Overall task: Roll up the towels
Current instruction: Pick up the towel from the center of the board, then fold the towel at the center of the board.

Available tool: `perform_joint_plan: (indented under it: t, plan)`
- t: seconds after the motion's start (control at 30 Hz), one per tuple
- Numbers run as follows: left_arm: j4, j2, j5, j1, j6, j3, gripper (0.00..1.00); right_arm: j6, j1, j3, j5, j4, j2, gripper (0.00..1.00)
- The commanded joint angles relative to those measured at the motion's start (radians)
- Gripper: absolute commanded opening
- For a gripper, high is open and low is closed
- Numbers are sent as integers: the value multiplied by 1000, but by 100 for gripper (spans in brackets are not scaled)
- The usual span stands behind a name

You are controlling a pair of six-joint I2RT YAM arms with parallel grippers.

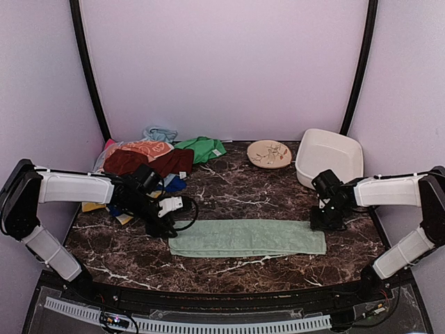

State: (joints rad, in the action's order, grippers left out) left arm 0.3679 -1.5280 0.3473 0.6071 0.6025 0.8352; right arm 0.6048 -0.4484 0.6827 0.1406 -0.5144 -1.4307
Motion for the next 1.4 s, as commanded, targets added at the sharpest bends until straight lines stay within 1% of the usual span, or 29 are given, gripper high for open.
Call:
perform_joint_plan:
  t: [0.0, 0.07, 0.1, 0.13, 0.2, 0.23, 0.37, 0.4, 0.43, 0.6, 0.77, 0.9, 0.97, 1.07, 1.2, 1.37]
  plan:
    - [-30, -14, -24, 2, 20, -25, 49, 17, 15, -30, -123, 64, 11, 25]
    - [-37, -19, -32, 2, 23, -29, 49, 23, 16, -30, -163, 75, 29, 22]
    - [-37, -23, -34, 2, 21, -29, 49, 26, 17, -28, -177, 76, 37, 19]
    - [-37, -25, -36, 2, 23, -30, 49, 28, 18, -26, -190, 75, 46, 15]
    - [-41, -27, -37, 3, 23, -33, 48, 32, 24, -19, -206, 67, 64, 2]
    - [-45, -26, -37, 2, 23, -35, 48, 36, 29, -11, -212, 62, 74, 0]
    - [-59, -29, -27, 2, 18, -38, 48, 27, 30, 38, -202, 9, 118, 0]
    - [-60, -30, -20, 2, 16, -37, 48, 20, 30, 52, -181, -14, 126, 0]
    - [-58, -30, -12, 30, 14, -34, 48, 9, 31, 67, -155, -41, 131, 0]
    - [-17, -14, 46, 81, -12, -5, 50, -34, 55, 122, -33, -175, 130, 0]
    - [70, 21, 119, 80, -39, 45, 54, -67, 82, 171, 86, -261, 137, 0]
    - [101, 65, 132, 34, -12, 34, 55, -86, 91, 217, 162, -306, 156, 0]
    - [104, 77, 139, -10, -3, 20, 55, -89, 91, 235, 142, -311, 150, 0]
    - [122, 88, 174, -84, -3, 16, 56, -61, 78, 270, 35, -305, 132, 0]
    - [116, 124, 153, -137, 9, -10, 55, 24, -51, 329, -61, -248, 98, 0]
    - [101, 164, 119, -145, 10, -50, 55, 128, -229, 396, -121, -175, 2, 0]
